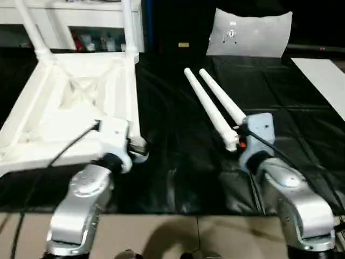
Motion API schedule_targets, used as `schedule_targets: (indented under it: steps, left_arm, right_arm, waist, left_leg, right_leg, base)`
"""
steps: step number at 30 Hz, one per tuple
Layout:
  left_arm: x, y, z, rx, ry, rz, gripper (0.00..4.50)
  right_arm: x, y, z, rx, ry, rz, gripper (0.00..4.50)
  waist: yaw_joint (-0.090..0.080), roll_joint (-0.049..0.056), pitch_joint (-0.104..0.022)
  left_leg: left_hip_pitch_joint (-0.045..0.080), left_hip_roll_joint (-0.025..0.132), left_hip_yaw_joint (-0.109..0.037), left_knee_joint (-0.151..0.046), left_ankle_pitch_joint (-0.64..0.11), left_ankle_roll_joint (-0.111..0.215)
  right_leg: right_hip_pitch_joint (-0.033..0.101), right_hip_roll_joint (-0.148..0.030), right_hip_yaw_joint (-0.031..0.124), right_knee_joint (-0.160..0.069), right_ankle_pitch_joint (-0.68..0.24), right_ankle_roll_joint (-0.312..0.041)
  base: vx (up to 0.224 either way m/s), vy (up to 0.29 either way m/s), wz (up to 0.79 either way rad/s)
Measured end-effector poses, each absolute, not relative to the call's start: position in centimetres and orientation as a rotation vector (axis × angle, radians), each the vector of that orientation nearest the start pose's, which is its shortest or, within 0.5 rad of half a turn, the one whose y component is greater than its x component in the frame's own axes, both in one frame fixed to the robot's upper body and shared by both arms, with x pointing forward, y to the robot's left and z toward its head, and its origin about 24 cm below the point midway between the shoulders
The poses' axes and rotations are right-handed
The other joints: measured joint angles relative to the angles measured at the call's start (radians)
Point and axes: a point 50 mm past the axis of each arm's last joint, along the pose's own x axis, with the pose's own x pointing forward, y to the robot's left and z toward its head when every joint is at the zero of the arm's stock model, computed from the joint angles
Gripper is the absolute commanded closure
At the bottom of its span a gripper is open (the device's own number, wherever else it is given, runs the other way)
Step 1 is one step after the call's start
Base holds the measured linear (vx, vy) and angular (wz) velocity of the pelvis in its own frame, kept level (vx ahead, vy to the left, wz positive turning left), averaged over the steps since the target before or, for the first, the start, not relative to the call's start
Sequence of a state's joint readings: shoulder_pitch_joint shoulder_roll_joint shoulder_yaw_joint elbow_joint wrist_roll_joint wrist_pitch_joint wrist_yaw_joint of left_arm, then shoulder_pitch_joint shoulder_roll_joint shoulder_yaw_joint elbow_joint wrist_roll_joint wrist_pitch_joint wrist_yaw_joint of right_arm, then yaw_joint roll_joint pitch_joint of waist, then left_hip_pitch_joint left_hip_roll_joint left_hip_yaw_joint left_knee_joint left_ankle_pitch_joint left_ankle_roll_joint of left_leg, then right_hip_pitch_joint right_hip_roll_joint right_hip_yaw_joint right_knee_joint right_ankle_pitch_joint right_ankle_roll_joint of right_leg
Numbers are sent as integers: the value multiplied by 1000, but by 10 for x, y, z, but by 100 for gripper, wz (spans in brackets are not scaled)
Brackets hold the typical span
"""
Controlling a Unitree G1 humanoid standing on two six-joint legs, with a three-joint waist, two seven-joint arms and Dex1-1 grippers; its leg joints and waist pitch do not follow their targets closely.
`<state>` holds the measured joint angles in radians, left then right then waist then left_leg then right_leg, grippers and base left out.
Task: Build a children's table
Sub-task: Pick table leg
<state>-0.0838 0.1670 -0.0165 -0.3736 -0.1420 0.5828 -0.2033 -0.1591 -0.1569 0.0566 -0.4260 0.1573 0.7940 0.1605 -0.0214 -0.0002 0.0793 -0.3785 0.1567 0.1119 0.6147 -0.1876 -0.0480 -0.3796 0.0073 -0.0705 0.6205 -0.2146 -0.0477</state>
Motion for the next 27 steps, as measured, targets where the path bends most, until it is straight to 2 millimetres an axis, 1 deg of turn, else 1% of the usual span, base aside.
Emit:
schedule_targets:
  steps: [2,4,5,6,7,8,9,10,11,12,13,14,16,17,19,20,21,22,23,24,25,27]
  left_arm:
    - [256,149,94,33,143,-290,1]
    - [256,149,94,33,143,-293,1]
    - [256,148,94,33,143,-299,1]
    - [256,147,94,35,144,-306,1]
    - [256,146,95,38,145,-314,1]
    - [255,143,96,41,140,-328,1]
    - [254,141,96,41,140,-337,1]
    - [254,141,95,41,147,-343,1]
    - [251,141,94,51,158,-356,1]
    - [250,141,94,58,160,-366,1]
    - [249,141,94,65,162,-372,1]
    - [248,141,94,71,162,-379,1]
    - [248,140,94,70,163,-385,1]
    - [248,140,94,72,164,-389,1]
    - [248,139,94,72,165,-395,1]
    - [248,139,94,74,165,-396,1]
    - [248,140,94,75,163,-397,1]
    - [249,139,94,75,162,-398,1]
    - [251,139,94,76,163,-399,1]
    - [251,139,95,77,160,-399,1]
    - [251,139,95,77,160,-400,1]
    - [251,138,95,79,161,-402,1]
  right_arm:
    - [261,-129,102,-39,234,334,0]
    - [260,-126,102,-42,235,346,0]
    - [260,-126,102,-42,235,348,0]
    - [260,-126,101,-42,236,348,0]
    - [261,-126,101,-43,236,346,0]
    - [261,-128,102,-43,234,341,0]
    - [261,-128,101,-43,235,339,0]
    - [261,-128,101,-42,235,339,0]
    - [262,-128,101,-41,234,340,0]
    - [262,-128,100,-41,233,338,0]
    - [263,-128,101,-42,229,339,0]
    - [263,-128,102,-46,225,338,0]
    - [264,-129,102,-51,224,337,0]
    - [264,-129,101,-53,228,336,0]
    - [264,-129,99,-60,238,335,0]
    - [264,-129,98,-62,241,337,0]
    - [264,-128,98,-62,239,339,0]
    - [264,-128,98,-64,237,345,0]
    - [264,-128,99,-68,236,349,0]
    - [264,-128,99,-72,235,355,0]
    - [264,-128,99,-73,234,359,0]
    - [263,-128,98,-75,236,359,0]
  waist:
    - [-1,3,2]
    - [-4,3,3]
    - [-5,3,3]
    - [-5,2,3]
    - [-4,3,4]
    - [-8,0,4]
    - [-13,-1,5]
    - [-13,0,8]
    - [-17,5,11]
    - [-22,6,11]
    - [-26,6,12]
    - [-30,3,10]
    - [-29,0,7]
    - [-24,-1,6]
    - [-22,-2,4]
    - [-20,0,1]
    - [-19,1,0]
    - [-14,2,0]
    - [-9,2,-1]
    - [0,2,-1]
    - [2,2,-1]
    - [4,1,0]
  left_leg:
    - [3,0,3,0,0,0]
    - [6,-2,7,0,0,0]
    - [7,-2,9,0,0,1]
    - [6,-2,9,0,0,1]
    - [1,-10,2,-2,-1,1]
    - [1,-15,-3,-2,-1,2]
    - [3,-15,0,-2,-3,5]
    - [10,-15,1,-2,-5,8]
    - [20,-13,1,-3,-7,12]
    - [26,-12,1,-5,-8,12]
    - [31,-12,1,-6,-8,12]
    - [31,-13,3,-6,-8,12]
    - [30,-16,7,-8,-8,12]
    - [24,-17,11,-10,-8,13]
    - [23,-19,18,-10,-12,18]
    - [23,-19,22,-10,-14,21]
    - [20,-19,24,-11,-14,20]
    - [15,-19,27,-12,-14,21]
    - [15,-18,28,-12,-15,22]
    - [16,-18,30,-12,-16,22]
    - [18,-17,32,-12,-17,22]
    - [28,-17,33,-14,-20,18]
  right_leg:
    - [6,-4,-3,-10,0,0]
    - [9,-12,-6,-12,0,0]
    - [10,-17,-10,-15,0,0]
    - [14,-20,-14,-18,0,1]
    - [16,-35,-33,-19,-2,3]
    - [17,-46,-46,-21,-5,8]
    - [17,-50,-49,-22,-6,11]
    - [19,-50,-51,-29,-7,12]
    - [33,-50,-55,-38,-7,13]
    - [42,-50,-57,-42,-8,14]
    - [52,-50,-56,-44,-9,16]
    - [53,-50,-51,-41,-9,16]
    - [48,-53,-46,-41,-9,17]
    - [46,-56,-45,-40,-4,19]
    - [43,-57,-38,-39,12,19]
    - [38,-58,-35,-38,17,21]
    - [33,-58,-32,-37,20,18]
    - [29,-58,-32,-34,20,18]
    - [27,-58,-31,-32,18,17]
    - [26,-58,-30,-28,15,16]
    - [26,-58,-30,-27,12,15]
    - [33,-58,-30,-26,8,15]
  base:
    - [-56,51,-5]
    - [-46,63,-7]
    - [-32,70,-9]
    - [-32,70,-9]
    - [-29,63,3]
    - [-7,57,15]
    - [-7,57,15]
    - [0,0,0]
    - [0,0,0]
    - [0,0,0]
    - [0,0,0]
    - [0,0,0]
    - [0,0,0]
    - [0,0,0]
    - [0,0,0]
    - [70,-7,-4]
    - [70,-7,-4]
    - [0,0,0]
    - [0,0,0]
    - [0,0,0]
    - [0,0,0]
    - [0,0,0]
